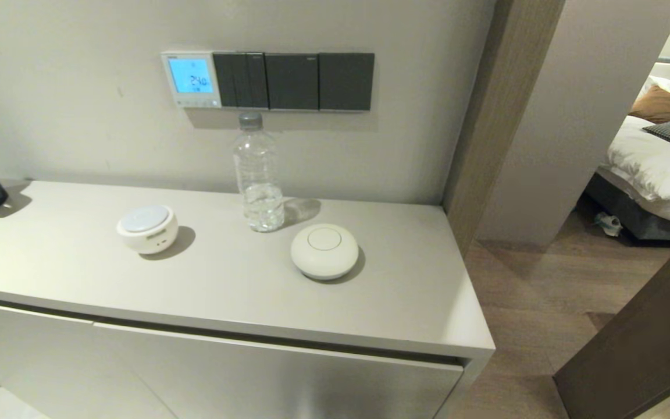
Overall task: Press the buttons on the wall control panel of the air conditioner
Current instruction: Turn off the central air conditioner
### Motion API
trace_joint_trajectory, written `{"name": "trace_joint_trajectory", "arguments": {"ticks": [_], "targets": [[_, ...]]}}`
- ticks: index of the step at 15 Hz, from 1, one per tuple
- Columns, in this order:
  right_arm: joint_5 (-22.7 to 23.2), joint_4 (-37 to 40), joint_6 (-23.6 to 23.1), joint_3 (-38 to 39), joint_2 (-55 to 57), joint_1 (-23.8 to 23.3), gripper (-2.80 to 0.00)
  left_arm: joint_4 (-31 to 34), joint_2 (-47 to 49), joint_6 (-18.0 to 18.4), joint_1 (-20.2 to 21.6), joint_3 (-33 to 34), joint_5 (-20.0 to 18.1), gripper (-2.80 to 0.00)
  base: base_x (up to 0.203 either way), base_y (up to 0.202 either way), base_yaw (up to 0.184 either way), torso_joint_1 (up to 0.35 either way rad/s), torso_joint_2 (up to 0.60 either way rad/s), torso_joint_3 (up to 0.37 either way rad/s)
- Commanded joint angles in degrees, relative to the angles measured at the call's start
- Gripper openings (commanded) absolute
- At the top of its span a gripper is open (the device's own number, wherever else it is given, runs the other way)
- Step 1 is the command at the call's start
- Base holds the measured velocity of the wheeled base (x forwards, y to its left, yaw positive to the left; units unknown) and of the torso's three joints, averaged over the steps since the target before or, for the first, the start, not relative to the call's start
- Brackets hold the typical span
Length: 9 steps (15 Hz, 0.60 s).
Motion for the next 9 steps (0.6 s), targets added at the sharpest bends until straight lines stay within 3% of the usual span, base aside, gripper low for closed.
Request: {"name": "trace_joint_trajectory", "arguments": {"ticks": [1,5,9], "targets": [[0.0,-0.02,0.02,0.18,0.01,0.02,-2.8,-2.5,17.52,-0.33,-0.84,-13.07,-1.38,-2.8,0.0,0.0,0.0,0.0,0.0,0.0],[0.0,-0.02,0.01,0.18,0.04,0.02,-2.8,-4.74,36.12,-3.68,-1.52,-30.12,-6.51,-2.8,0.0,0.0,0.0,0.0,0.0,0.0],[0.0,-0.02,0.02,0.18,0.08,0.02,-2.8,-11.06,50.73,-9.48,-6.74,-37.6,-8.99,-2.8,0.0,0.0,0.0,0.0,0.0,0.0]]}}
